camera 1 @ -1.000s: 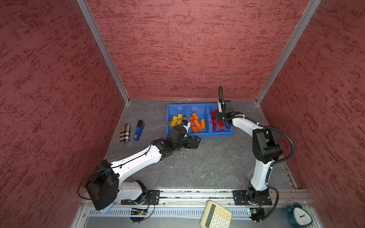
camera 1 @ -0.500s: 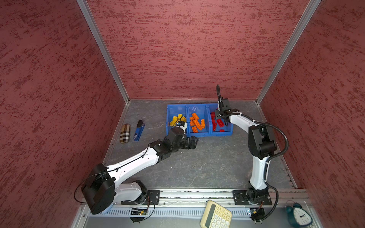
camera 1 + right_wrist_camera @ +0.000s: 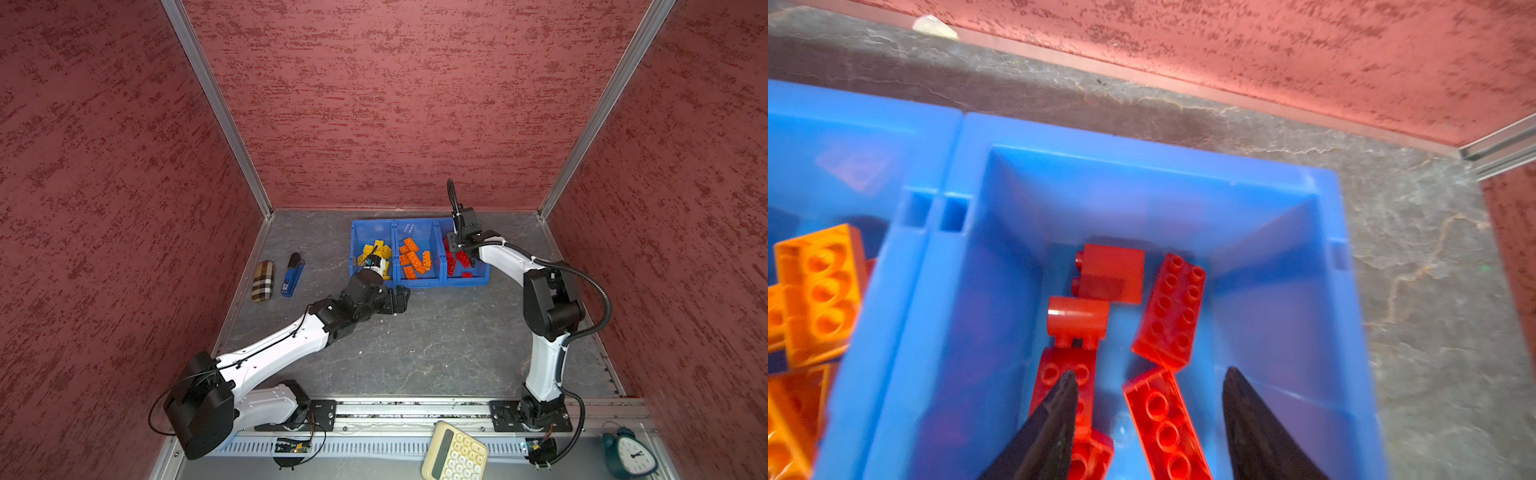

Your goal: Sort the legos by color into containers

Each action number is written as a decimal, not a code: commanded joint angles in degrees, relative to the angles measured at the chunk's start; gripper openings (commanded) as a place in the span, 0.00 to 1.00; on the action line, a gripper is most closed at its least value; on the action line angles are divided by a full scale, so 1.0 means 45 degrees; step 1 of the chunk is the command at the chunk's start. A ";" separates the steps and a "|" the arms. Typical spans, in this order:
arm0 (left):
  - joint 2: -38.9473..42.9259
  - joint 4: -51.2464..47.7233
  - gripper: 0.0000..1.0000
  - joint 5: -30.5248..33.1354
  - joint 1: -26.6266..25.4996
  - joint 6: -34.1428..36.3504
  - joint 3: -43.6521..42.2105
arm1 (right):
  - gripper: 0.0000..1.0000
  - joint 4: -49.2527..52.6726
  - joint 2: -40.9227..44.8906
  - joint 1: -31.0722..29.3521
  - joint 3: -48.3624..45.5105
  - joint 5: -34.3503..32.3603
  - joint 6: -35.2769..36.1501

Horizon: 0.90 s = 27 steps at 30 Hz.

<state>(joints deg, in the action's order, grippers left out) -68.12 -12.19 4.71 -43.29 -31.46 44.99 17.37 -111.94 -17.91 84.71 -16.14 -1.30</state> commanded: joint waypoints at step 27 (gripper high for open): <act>0.2306 -0.1133 1.00 0.7965 0.7031 0.1786 -0.1562 | 0.99 -1.2974 1.2145 0.2036 -1.5547 -0.2967 -0.1667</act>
<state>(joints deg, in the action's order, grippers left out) -57.30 -15.18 36.91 -14.15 -24.36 39.48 -32.23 -57.30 -10.35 16.32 -25.43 -7.60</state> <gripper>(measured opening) 0.996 0.987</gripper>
